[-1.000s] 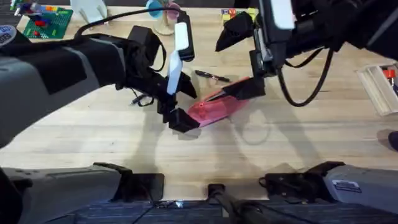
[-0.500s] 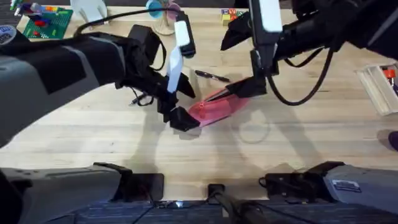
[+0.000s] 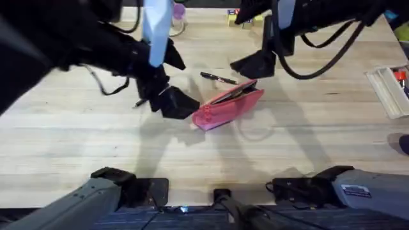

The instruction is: Unzip the bag, pick up the pens from the table one at a time and place them inside, then zip the bag closed.

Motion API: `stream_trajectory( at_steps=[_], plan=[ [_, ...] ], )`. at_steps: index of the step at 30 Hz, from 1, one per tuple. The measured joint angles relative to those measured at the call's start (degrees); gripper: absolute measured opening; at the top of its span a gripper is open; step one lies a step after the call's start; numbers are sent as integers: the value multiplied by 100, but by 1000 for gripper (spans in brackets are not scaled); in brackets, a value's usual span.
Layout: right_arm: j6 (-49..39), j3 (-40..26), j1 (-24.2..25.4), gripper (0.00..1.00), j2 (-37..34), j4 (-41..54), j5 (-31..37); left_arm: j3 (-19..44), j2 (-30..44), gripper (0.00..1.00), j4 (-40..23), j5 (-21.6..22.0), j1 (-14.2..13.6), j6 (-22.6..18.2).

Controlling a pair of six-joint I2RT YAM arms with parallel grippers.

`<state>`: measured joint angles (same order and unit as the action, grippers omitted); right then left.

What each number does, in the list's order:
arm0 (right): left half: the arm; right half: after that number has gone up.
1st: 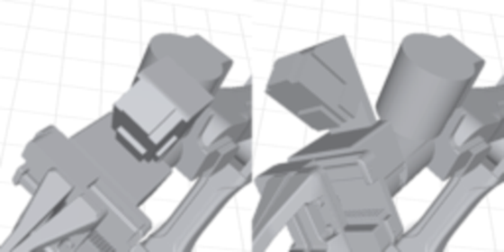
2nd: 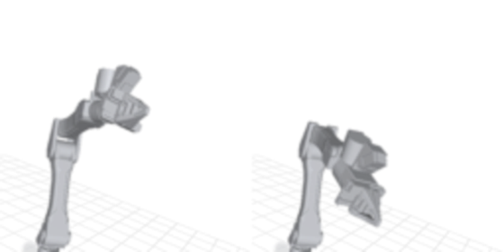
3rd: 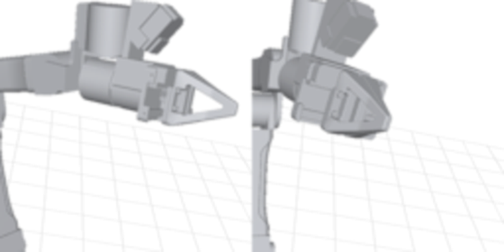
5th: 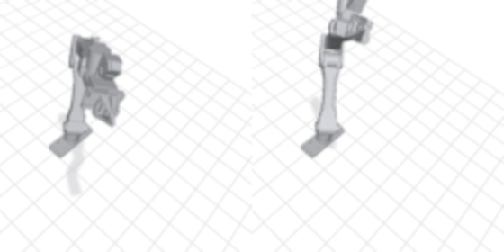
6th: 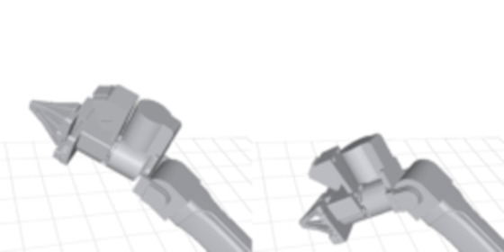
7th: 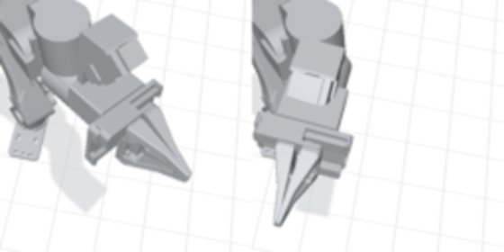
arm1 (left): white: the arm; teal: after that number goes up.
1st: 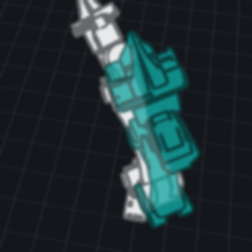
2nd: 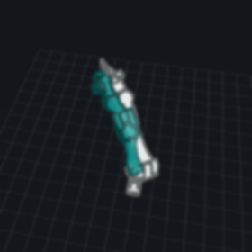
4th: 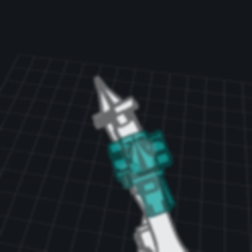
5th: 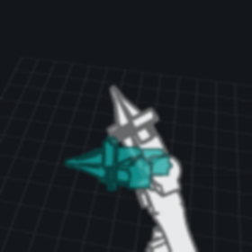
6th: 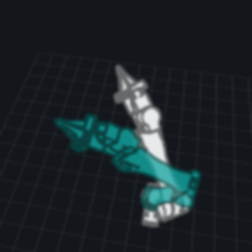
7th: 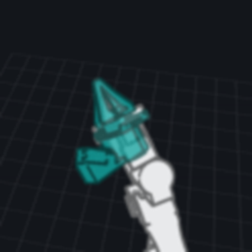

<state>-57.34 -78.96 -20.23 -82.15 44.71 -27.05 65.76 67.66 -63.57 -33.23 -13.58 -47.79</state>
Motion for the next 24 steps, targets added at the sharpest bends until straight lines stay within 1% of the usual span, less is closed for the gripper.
stream_trajectory(
  at_steps=[2, 6, 11, 17, 19, 24],
  plan=[
    [83, -9, -6, 993, 1, 212, 15, 49, -258, 995, -153, 82, 0, 106],
    [196, -13, -78, 992, 2, 679, 48, 70, -765, 992, -229, 183, 0, 203],
    [236, -143, -246, 992, 0, 806, 52, 72, -1197, 993, -249, 306, 0, 240],
    [191, -512, -389, 992, 0, 971, 54, 72, -1254, 994, -251, 415, 0, 258],
    [142, -579, -422, 992, 0, 1221, 120, 72, -1254, 994, -255, 439, 0, 260],
    [-124, -597, -450, 992, -8, 1886, 536, 72, -1252, 993, -271, 457, 0, 269]
  ],
)
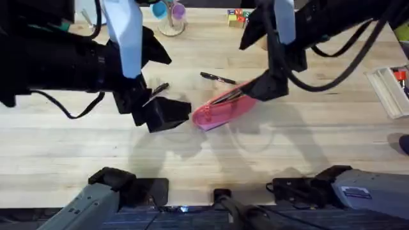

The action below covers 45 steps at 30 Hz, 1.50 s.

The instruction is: Unzip the bag, pick up the pens from the table one at a time and place them inside, then zip the bag closed.

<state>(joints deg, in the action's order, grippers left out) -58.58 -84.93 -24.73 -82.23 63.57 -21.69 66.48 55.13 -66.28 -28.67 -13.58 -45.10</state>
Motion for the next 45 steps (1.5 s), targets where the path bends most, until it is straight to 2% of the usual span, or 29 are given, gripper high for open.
stream_trajectory(
  at_steps=[5, 6, 12, 21, 22, 24, 30, 32, 45],
  plan=[
    [-702, -4, -36, 992, -140, 126, 195, 0, -2, 994, -31, 0, 0, 11],
    [-1253, -4, -98, 995, -263, 118, 242, 0, 0, 994, -37, 0, 0, 11],
    [-2430, -4, -129, 995, -329, 96, 264, 0, 0, 994, -37, 0, 0, 11],
    [-3045, -4, -129, 995, -329, 81, 285, 0, 0, 993, -37, 0, 0, 11],
    [-3068, -6, -129, 965, -329, 81, 286, 0, -2, 993, -37, 0, 0, 11],
    [-3113, -7, -129, 792, -329, 89, 284, 0, 0, 993, -37, 0, 0, 11],
    [-3164, -7, -129, 67, -329, 248, 285, 0, -2, 993, -37, 0, 0, 11],
    [-3170, -7, -129, 34, -329, 334, 286, 0, -2, 993, -37, 0, 0, 11],
    [-2865, -7, -129, 30, -537, 402, 284, 0, 0, 993, -37, 0, 0, 11]
  ],
)
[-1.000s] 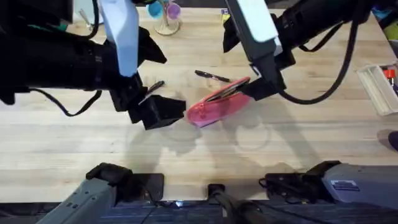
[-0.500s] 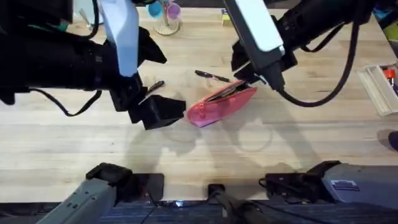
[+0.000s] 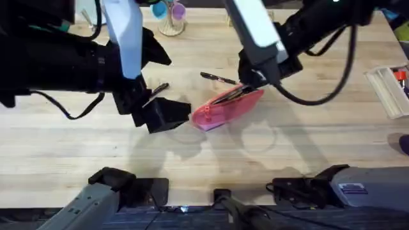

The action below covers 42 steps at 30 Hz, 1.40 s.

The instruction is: Unzip the bag, pick up the pens from the table one at a time and place them inside, then zip the bag closed.

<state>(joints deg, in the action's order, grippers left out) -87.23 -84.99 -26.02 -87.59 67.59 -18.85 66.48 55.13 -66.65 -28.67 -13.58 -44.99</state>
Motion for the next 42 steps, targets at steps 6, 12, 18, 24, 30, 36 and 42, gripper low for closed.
stream_trajectory(
  at_steps=[6, 12, 18, 24, 30, 36, 42],
  plan=[
    [45, 0, 0, 30, -543, 4, 0, 0, 0, 993, 0, 0, 0, 0],
    [47, 0, 0, 30, -833, 71, 0, 0, 0, 993, 0, 0, 0, 0],
    [48, 0, 0, 30, -1159, 92, 0, 0, -1, 993, 0, 0, 0, 0],
    [45, 0, 0, 30, -1421, -35, 0, 0, 0, 994, 0, 0, 0, 0],
    [46, 0, -20, 30, -1761, -167, -4, 0, 0, 994, 0, 0, 0, 0],
    [47, 0, -153, 30, -2123, -291, 2, 0, -2, 994, 0, 0, 0, 0],
    [47, 0, -257, 30, -2264, -334, 26, 0, 0, 994, 0, 0, 0, 0]
  ],
)
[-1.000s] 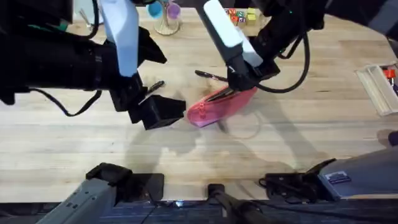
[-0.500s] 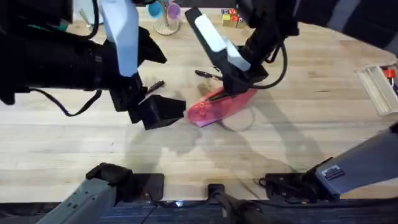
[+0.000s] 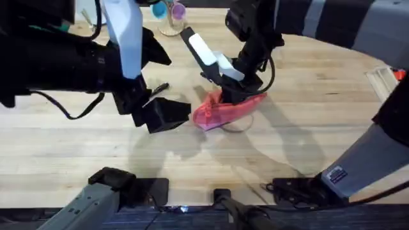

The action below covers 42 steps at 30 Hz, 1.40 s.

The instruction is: Unzip the bag, pick up the pens from the table one at a time and place them inside, then zip the bag closed.

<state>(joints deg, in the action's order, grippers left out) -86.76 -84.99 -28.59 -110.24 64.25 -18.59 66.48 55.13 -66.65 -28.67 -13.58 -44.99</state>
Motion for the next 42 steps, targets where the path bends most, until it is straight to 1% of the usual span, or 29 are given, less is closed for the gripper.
stream_trajectory(
  at_steps=[2, 8, 10, 11, 15, 16, 18, 30, 37, 42],
  plan=[
    [0, 0, -11, 32, 0, -4, 20, 0, -1, 994, 0, 0, 0, 0],
    [7, 0, -17, 140, -4, -19, 22, 0, 0, 994, 0, 0, 0, 0],
    [30, 0, -22, 249, -2, -16, 28, 0, 0, 994, 0, 0, 0, 0],
    [27, 0, -22, 336, -4, -16, 38, 0, 0, 994, 0, 0, 0, 0],
    [44, 0, -22, 911, -9, 5, 59, 0, 0, 994, 0, 0, 0, 0],
    [43, 0, -26, 969, -17, 12, 61, 0, -1, 994, 0, 0, 0, 0],
    [48, 0, -27, 993, -33, 8, 63, 0, 0, 993, 0, 0, 0, 0],
    [63, 0, -27, 995, 55, 35, 66, 0, -2, 993, 0, 0, 0, 0],
    [91, 0, -32, 996, 714, 124, 19, 0, 0, 993, 0, 0, 0, 0],
    [344, 0, -33, 996, 1170, 159, -314, 0, 0, 993, 0, 47, 0, 0]
  ],
)
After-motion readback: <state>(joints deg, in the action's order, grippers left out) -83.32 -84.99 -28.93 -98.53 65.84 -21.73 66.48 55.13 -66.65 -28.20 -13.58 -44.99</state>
